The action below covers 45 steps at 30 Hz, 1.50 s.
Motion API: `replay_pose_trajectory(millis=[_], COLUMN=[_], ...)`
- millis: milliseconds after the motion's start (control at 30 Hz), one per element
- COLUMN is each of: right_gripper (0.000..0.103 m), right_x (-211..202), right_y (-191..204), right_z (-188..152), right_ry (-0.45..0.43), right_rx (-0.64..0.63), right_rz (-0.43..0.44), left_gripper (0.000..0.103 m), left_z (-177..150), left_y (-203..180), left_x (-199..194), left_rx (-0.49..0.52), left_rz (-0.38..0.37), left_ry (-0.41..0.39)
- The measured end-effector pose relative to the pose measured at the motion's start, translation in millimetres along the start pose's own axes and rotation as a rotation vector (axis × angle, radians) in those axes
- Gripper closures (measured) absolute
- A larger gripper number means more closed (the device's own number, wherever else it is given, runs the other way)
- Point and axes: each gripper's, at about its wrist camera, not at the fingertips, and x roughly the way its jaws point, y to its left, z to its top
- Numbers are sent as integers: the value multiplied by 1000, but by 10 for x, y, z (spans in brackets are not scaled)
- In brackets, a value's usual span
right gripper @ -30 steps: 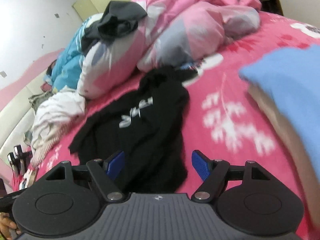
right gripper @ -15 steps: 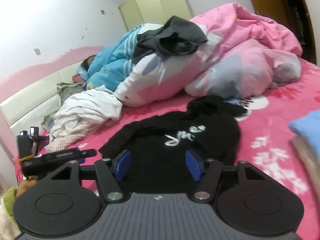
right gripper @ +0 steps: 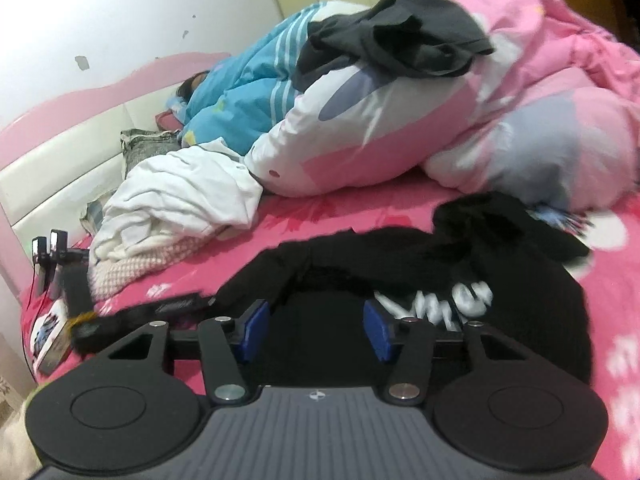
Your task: Fold clothes
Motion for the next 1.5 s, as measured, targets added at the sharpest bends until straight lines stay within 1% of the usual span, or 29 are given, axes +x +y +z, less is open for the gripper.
replay_pose_trajectory(millis=[67, 200, 300, 400, 500, 533, 567, 600, 633, 667, 733, 800, 867, 900, 967, 1000, 1067, 1133, 1233, 1267, 1300, 1333, 1367, 1400, 1433, 1467, 1500], right_gripper=[49, 49, 47, 45, 47, 55, 65, 95, 95, 96, 97, 97, 97, 97, 97, 97, 97, 97, 95, 94, 90, 84, 80, 67, 55, 52, 52], right_x=[332, 1092, 1630, 2111, 2467, 2559, 2584, 2567, 2530, 2467, 2326, 2190, 2092, 2069, 2095, 2133, 2260, 2448, 2815, 2948, 3086, 3124, 3103, 3082, 2992, 2862, 2718], right_y=[-109, -393, -683, -823, -839, -825, -789, -752, -720, -662, -520, -381, -226, -143, -7, 50, 148, 191, 185, 178, 170, 166, 165, 163, 161, 157, 157], right_z=[185, 525, 736, 850, 836, 817, 815, 834, 856, 880, 934, 1006, 1074, 1096, 1120, 1124, 1087, 1003, 799, 732, 667, 637, 626, 616, 649, 708, 774], right_ry=[20, 103, 170, 237, 328, 355, 363, 368, 370, 348, 277, 199, 113, 77, 28, 16, -4, -10, 28, 60, 103, 112, 100, 88, 61, 25, -7], right_rx=[-31, -56, 8, 42, 1, -17, -49, -69, -67, -88, -154, -199, -259, -293, -339, -366, -444, -508, -584, -604, -619, -630, -637, -645, -633, -609, -590], right_rz=[15, 22, 49, 46, 22, 15, 12, 37, 68, 74, 64, 63, 63, 59, 57, 58, 41, 17, -41, -65, -91, -108, -120, -132, -123, -102, -75], left_gripper=[76, 85, 90, 93, 98, 98, 100, 101, 102, 102, 103, 103, 103, 103, 103, 103, 103, 103, 103, 103, 102, 98, 92, 90, 87, 85, 84], left_z=[17, 24, 27, 32, 44, 48, 52, 55, 56, 59, 66, 84, 110, 124, 146, 153, 162, 152, 132, 131, 130, 134, 137, 141, 145, 147, 150], left_y=[50, 108, 121, 139, 172, 186, 196, 203, 203, 201, 197, 205, 226, 245, 296, 319, 360, 354, 357, 371, 390, 408, 428, 450, 470, 483, 495], left_x=[10, 12, -9, -3, 13, 16, 14, 7, -15, -56, -144, -284, -393, -417, -412, -391, -348, -311, -259, -237, -218, -211, -206, -210, -221, -237, -253], left_rx=[-19, -40, -32, -36, -52, -60, -66, -70, -70, -70, -69, -75, -83, -88, -108, -119, -139, -132, -114, -120, -129, -140, -152, -167, -178, -183, -189], left_rz=[5, 10, 17, 14, 13, 9, 6, 2, 1, 4, 11, 14, 20, 25, 25, 18, 5, 11, 15, 13, 16, 22, 26, 28, 29, 33, 38], left_ry=[6, 5, -7, -8, -7, -7, -7, -11, -25, -52, -112, -202, -267, -279, -269, -250, -213, -196, -174, -159, -148, -144, -140, -140, -144, -149, -155])
